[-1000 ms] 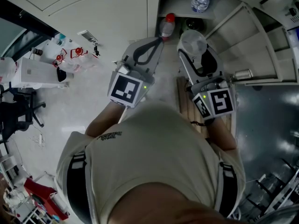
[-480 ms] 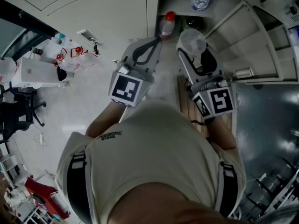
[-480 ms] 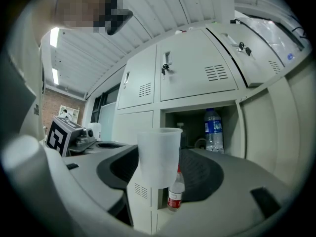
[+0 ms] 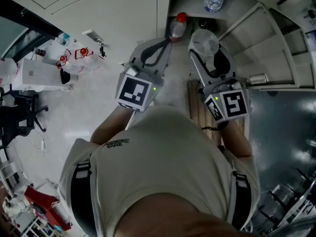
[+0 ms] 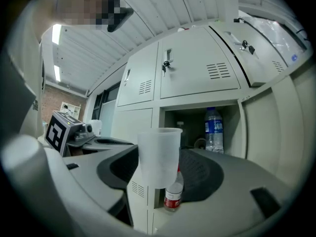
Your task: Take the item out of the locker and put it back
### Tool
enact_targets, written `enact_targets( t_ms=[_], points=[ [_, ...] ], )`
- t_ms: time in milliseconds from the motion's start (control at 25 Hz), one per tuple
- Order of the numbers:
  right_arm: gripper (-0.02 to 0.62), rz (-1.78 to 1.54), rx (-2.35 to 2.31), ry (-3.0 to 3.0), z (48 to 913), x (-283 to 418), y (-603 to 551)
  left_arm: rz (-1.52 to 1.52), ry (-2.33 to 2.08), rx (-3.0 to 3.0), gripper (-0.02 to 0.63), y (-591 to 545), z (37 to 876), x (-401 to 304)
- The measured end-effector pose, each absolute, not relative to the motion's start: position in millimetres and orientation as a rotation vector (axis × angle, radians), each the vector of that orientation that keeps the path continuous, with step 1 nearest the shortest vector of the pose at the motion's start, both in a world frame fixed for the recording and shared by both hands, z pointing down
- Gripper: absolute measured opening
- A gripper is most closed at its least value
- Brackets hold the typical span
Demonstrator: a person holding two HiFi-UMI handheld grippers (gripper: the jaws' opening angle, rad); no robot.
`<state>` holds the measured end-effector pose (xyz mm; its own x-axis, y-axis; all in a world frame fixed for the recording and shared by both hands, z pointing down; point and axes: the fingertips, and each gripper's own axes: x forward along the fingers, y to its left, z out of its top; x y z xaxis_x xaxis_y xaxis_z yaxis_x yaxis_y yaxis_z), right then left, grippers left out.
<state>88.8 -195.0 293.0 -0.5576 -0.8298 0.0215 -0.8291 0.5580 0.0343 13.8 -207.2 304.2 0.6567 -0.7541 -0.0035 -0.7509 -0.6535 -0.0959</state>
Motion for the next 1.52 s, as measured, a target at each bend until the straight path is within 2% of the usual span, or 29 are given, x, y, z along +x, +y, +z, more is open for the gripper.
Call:
enact_targets(
  t_ms=[760, 1520],
  points=[
    [0.262, -0.149, 1.515, -2.715, 274.3, 82.3, -325.3, -0.014, 1.262, -2.704, 0.012, -266.4, 262.5, 32.2],
    [0.262, 0.011, 1.553, -2.586, 340.7, 86.1, -407.7, -0.120, 1.290, -2.775, 0.012, -300.7, 311.1, 58.3]
  ],
)
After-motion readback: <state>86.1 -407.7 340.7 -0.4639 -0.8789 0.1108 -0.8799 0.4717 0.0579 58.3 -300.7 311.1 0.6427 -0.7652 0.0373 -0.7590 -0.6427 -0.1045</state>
